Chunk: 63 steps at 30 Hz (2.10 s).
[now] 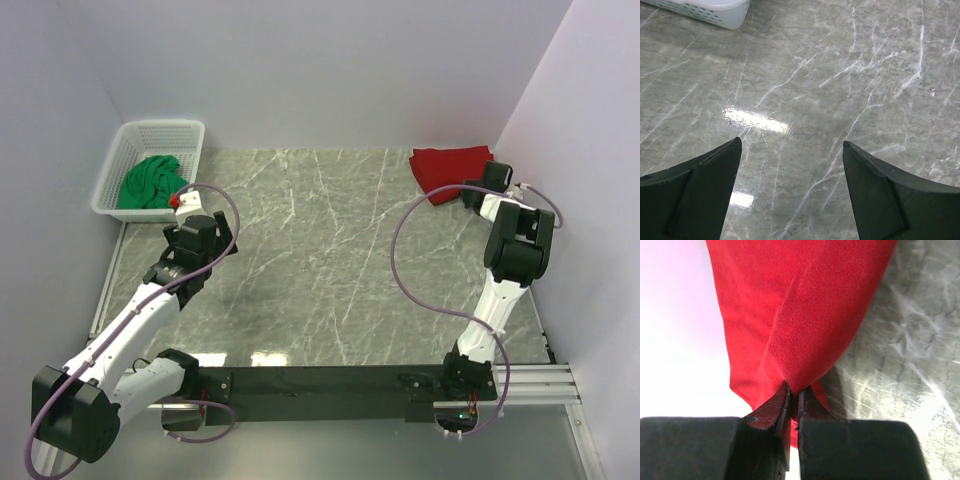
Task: Fold and stack the t-shirts
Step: Neatly place the folded tshirt to the corner
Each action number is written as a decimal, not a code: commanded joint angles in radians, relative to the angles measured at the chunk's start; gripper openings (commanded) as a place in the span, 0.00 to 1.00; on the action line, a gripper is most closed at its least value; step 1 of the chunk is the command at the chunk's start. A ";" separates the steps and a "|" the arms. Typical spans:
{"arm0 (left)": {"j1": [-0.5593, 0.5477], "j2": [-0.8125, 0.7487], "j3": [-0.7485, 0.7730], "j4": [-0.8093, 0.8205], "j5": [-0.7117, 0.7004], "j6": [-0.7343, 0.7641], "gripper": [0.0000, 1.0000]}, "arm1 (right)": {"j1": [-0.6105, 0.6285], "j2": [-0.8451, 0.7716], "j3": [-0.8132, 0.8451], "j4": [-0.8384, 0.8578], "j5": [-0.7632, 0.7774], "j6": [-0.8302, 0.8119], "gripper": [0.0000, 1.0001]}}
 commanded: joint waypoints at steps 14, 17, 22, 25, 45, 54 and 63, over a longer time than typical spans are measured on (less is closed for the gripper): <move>-0.002 -0.008 0.005 0.019 -0.002 0.017 0.87 | 0.024 0.076 0.112 0.023 -0.099 0.018 0.02; -0.002 -0.018 0.007 0.020 0.001 0.017 0.87 | 0.018 0.042 0.058 0.024 -0.090 0.022 0.12; -0.002 -0.030 0.005 0.023 0.009 0.016 0.87 | 0.004 -0.001 -0.042 0.020 -0.094 0.021 0.31; -0.002 -0.041 0.004 0.023 0.012 0.014 0.86 | 0.001 -0.031 -0.092 0.034 -0.117 0.002 0.52; 0.000 -0.268 0.117 -0.127 -0.106 -0.082 0.98 | -0.004 -0.859 -0.220 -0.578 -0.090 -0.574 0.88; 0.000 -0.337 0.283 -0.265 -0.219 -0.072 0.99 | 0.084 -1.291 -0.157 -0.661 0.004 -0.819 0.90; 0.000 -0.455 0.317 -0.256 -0.232 0.008 0.99 | 0.271 -1.561 -0.280 -0.618 0.173 -0.949 0.97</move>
